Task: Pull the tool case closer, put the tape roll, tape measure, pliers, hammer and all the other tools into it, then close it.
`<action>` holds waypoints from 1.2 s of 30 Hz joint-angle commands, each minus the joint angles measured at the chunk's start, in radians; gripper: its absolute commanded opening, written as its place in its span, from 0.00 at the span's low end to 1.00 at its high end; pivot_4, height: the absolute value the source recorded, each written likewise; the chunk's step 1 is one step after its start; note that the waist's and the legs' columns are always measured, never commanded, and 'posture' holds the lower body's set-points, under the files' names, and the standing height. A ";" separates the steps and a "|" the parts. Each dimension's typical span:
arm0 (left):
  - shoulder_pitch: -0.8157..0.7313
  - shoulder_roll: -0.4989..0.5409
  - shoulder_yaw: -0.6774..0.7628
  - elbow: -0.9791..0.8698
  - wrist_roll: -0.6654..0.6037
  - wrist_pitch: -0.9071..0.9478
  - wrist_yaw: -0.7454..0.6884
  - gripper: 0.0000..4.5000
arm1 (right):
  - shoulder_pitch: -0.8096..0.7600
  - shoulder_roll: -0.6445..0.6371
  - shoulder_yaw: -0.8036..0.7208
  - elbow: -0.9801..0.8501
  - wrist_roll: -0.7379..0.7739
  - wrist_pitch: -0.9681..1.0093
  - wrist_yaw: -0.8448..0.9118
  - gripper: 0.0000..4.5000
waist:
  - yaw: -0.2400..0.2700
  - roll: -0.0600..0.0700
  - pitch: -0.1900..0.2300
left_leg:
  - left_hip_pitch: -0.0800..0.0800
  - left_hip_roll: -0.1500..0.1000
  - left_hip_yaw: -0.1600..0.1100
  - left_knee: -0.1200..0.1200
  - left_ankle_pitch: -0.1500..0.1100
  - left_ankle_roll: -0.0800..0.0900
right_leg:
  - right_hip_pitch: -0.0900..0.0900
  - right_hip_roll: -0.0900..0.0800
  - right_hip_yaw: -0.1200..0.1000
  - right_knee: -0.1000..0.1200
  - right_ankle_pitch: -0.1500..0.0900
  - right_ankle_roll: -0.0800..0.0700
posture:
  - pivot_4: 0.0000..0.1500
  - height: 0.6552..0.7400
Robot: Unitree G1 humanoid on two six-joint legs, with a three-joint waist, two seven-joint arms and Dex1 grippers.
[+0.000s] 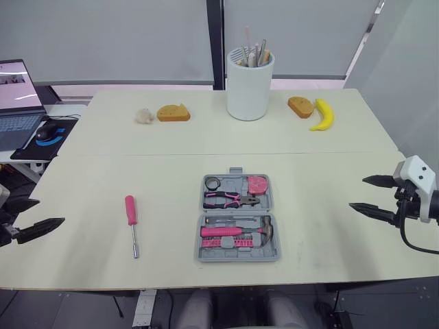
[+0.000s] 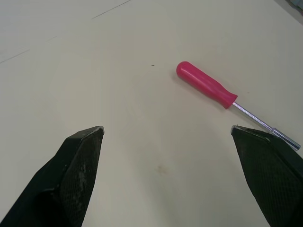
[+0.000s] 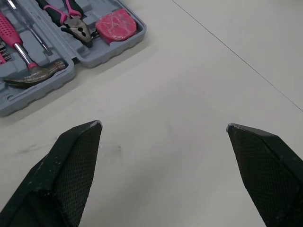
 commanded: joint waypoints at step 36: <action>0.281 -0.252 0.068 -0.263 -0.003 0.077 0.244 0.99 | -0.390 0.360 0.208 -0.526 0.380 0.127 -0.144 1.00 | -0.009 -0.004 -0.002 | -0.001 0.000 0.000 -0.002 -0.001 0.000 | -0.003 -0.001 0.000 0.000 0.000 0.000 | 1.00 1.00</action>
